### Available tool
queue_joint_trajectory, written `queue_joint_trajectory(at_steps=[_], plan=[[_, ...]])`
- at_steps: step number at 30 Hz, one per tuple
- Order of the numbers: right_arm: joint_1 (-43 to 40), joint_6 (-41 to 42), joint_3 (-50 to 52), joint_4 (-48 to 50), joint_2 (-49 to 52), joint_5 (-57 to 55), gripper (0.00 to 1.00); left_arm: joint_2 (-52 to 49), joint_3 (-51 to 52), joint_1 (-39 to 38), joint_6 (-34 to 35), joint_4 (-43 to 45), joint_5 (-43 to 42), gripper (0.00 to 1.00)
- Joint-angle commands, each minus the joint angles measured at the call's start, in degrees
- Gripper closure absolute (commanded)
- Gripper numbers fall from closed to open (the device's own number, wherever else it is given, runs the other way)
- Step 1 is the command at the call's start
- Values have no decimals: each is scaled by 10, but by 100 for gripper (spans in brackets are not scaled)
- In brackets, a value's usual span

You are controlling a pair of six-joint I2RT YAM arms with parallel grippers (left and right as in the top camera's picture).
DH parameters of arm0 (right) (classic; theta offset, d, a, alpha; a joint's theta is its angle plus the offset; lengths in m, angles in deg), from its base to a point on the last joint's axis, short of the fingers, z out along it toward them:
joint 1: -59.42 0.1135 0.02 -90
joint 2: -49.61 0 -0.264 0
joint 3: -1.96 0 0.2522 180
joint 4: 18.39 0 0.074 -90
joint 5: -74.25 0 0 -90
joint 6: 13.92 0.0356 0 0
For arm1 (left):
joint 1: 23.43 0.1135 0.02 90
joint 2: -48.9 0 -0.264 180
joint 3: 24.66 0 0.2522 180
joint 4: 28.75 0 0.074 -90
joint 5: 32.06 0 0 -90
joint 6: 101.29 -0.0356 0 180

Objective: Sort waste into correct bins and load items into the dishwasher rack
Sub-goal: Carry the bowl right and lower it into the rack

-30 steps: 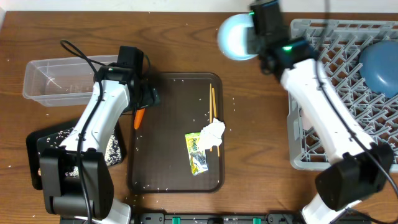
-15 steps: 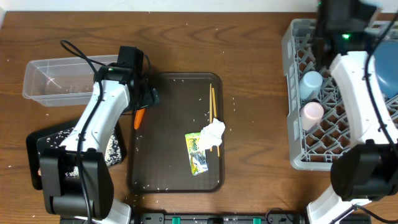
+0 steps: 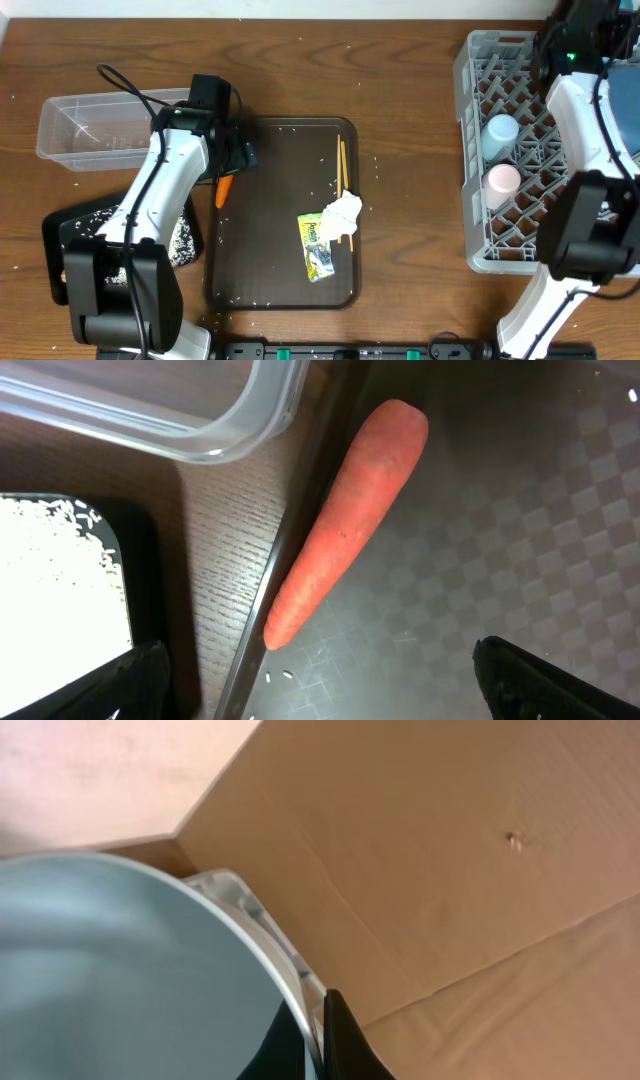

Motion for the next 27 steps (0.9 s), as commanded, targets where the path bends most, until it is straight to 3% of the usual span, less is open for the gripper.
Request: queue_joint_trajectory(at_steps=[1,27], plan=[[-5,-120,-3,15,26,-19,99,4,2,2,-8,-2,7,2],[-5,-134,-3,-20,62,32,99,4,2,2,-7,-2,7,2]])
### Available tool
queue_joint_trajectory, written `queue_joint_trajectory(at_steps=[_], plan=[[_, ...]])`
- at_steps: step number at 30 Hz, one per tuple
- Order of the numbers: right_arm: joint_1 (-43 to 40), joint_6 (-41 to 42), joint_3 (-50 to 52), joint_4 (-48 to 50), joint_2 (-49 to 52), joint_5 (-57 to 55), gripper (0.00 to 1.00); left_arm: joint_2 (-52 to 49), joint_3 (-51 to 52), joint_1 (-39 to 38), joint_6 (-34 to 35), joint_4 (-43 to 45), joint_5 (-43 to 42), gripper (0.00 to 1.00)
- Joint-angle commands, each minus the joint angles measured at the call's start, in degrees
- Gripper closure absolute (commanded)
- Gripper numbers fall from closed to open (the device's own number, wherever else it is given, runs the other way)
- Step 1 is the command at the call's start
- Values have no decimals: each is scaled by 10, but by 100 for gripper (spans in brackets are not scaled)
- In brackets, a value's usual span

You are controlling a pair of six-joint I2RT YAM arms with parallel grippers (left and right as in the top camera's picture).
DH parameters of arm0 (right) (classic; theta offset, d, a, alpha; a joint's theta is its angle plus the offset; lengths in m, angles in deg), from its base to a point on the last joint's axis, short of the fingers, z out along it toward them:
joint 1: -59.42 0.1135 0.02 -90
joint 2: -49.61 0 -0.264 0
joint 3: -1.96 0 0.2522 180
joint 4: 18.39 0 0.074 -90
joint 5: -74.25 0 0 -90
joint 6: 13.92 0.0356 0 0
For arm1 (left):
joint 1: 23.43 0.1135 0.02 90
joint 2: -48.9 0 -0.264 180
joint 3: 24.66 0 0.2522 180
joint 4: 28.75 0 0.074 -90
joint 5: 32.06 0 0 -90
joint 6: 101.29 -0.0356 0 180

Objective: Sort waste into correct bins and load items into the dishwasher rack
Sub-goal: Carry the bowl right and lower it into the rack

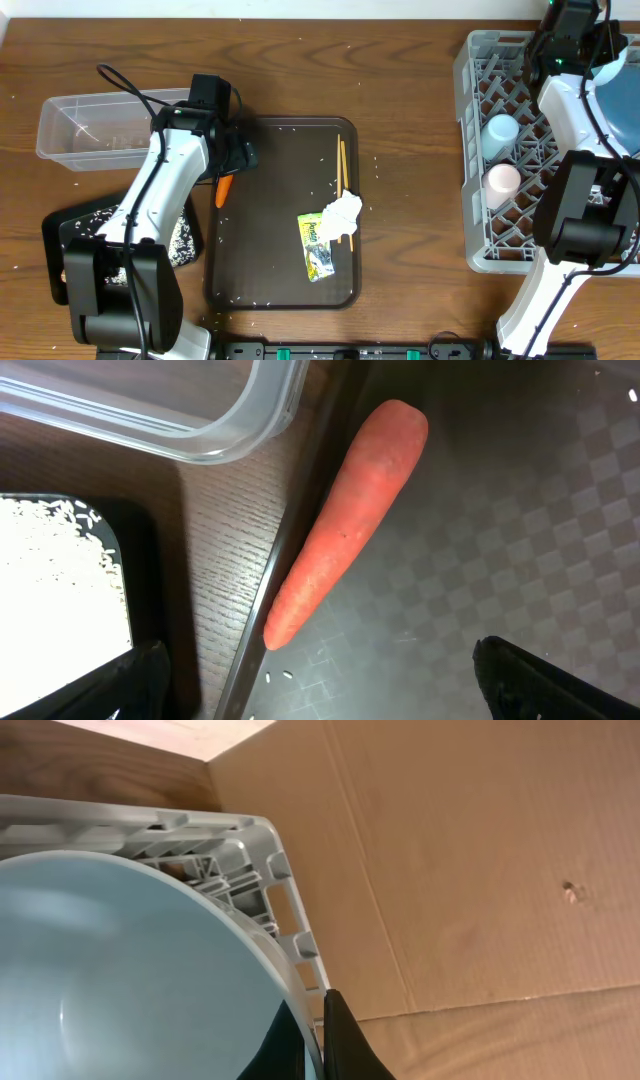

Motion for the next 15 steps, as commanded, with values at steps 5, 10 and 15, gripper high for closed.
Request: queue_joint_trajectory(at_steps=[5,10,15], plan=[[1,-27,-4,0,10,31,99,4,2,2,-7,-2,7,2],[0,-40,-4,4,13,34,99,4,2,2,-8,-2,7,2],[-3,-81,-4,28,29,30,99,4,2,2,-8,-2,7,2]])
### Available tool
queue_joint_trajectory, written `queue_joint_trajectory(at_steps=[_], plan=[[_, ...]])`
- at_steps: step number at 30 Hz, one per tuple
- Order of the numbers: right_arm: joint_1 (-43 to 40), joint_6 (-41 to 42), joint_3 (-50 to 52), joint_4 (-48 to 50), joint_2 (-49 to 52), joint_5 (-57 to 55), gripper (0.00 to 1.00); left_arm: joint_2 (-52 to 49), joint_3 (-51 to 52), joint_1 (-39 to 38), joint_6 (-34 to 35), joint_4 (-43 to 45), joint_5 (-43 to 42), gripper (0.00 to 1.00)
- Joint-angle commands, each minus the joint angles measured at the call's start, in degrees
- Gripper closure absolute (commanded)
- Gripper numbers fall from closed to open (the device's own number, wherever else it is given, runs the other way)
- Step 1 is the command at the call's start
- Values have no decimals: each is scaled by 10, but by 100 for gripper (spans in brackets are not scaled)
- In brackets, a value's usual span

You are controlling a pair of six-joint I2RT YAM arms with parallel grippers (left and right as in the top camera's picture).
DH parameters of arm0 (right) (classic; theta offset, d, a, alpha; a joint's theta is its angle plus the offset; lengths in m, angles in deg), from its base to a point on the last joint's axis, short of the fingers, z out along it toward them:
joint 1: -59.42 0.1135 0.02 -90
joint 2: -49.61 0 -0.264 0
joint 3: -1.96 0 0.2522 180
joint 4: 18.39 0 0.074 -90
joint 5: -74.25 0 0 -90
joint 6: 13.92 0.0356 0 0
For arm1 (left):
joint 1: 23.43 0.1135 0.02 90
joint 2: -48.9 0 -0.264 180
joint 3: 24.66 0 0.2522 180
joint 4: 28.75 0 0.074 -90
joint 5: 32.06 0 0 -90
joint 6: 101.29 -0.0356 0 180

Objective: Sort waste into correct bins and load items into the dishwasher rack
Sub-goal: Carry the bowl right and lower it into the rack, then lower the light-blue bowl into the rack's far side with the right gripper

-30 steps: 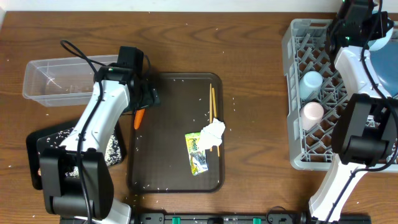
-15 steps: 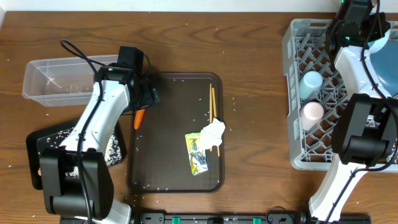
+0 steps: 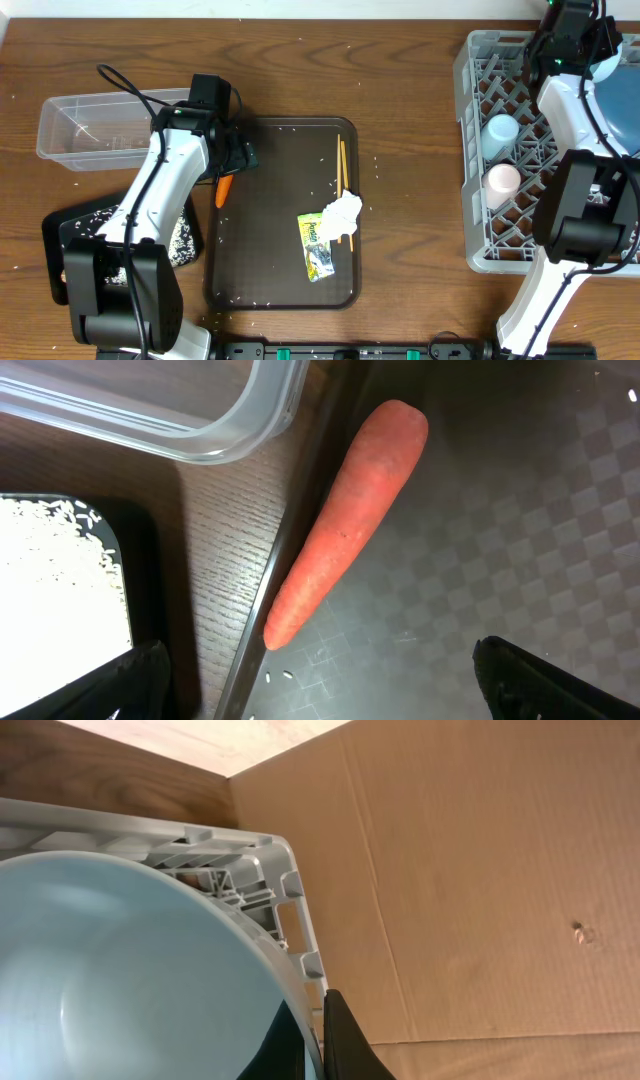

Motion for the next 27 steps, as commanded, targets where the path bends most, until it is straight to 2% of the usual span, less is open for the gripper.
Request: queue_joint_trajectory(at_steps=[1,18,27], plan=[[-3,-37,-4,10,25,-3,99,4,1,2,-8,-2,7,2],[14,-63,-4,34,58,-23,99,4,1,2,-8,-2,7,2],[60,-69,-4,33,58,-108,99,4,1,2,-8,-2,7,2]])
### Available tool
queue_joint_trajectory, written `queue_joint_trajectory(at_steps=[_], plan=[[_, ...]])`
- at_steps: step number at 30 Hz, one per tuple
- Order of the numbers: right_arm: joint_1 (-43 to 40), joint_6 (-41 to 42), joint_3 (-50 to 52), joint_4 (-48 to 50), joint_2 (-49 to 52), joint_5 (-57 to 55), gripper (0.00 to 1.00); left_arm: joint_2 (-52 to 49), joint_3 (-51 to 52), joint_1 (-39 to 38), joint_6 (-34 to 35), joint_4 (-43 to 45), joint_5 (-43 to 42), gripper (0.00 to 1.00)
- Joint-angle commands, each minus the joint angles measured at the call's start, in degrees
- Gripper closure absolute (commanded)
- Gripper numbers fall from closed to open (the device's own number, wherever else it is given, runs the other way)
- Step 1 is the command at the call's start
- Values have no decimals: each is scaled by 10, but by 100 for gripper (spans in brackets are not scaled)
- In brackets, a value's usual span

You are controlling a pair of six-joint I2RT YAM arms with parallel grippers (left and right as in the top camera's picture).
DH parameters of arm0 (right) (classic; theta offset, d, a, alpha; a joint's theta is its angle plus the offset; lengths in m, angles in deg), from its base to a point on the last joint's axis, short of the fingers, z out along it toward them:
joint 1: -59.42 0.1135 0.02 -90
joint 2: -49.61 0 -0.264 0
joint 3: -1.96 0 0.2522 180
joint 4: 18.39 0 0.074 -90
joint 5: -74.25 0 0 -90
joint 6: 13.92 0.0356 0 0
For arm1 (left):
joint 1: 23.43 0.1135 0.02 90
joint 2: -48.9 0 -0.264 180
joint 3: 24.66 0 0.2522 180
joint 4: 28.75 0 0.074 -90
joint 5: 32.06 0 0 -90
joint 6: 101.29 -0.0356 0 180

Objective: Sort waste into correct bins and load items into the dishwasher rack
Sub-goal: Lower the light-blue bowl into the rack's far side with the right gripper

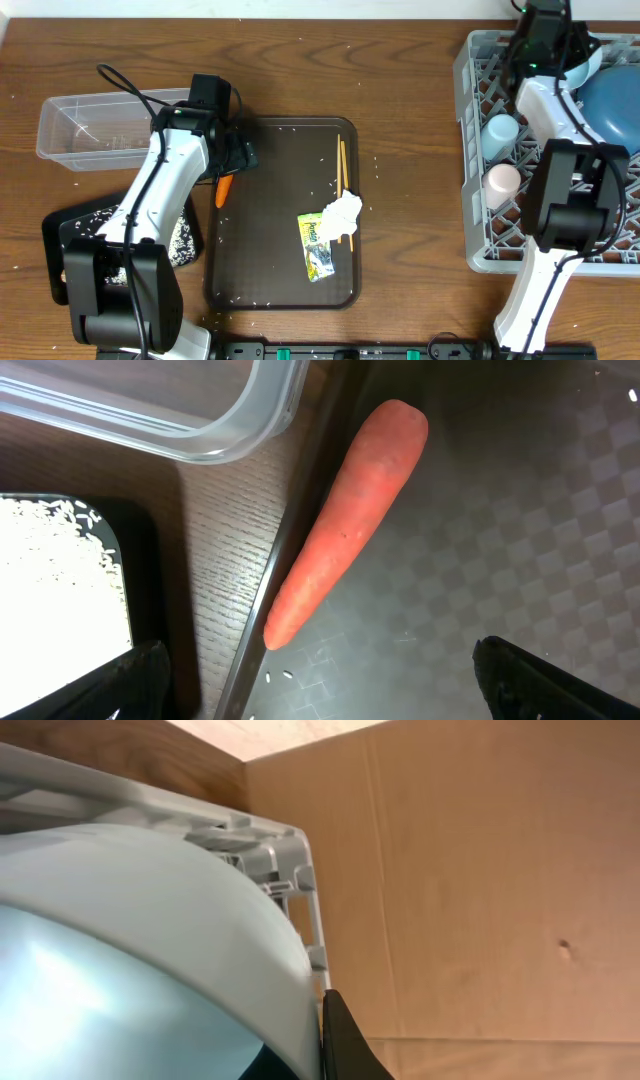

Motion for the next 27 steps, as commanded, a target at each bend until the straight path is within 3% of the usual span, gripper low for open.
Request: queue_joint_trajectory(at_steps=[1,7,14,18,27], plan=[[30,-16,-3,0,14,-61,99,4,1,2,-7,-2,7,2],[76,-18,-3,0,14,-159,97,4,1,2,-7,-2,7,2],[126,-18,-3,0,14,-259,77,4,1,2,-8,-2,7,2],[147,-18,-3,0,14,-260,72,4,1,2,-7,-2,7,2],[132,-18,-4,50,14,-258,72,4,1,2,-8,-2,7,2]])
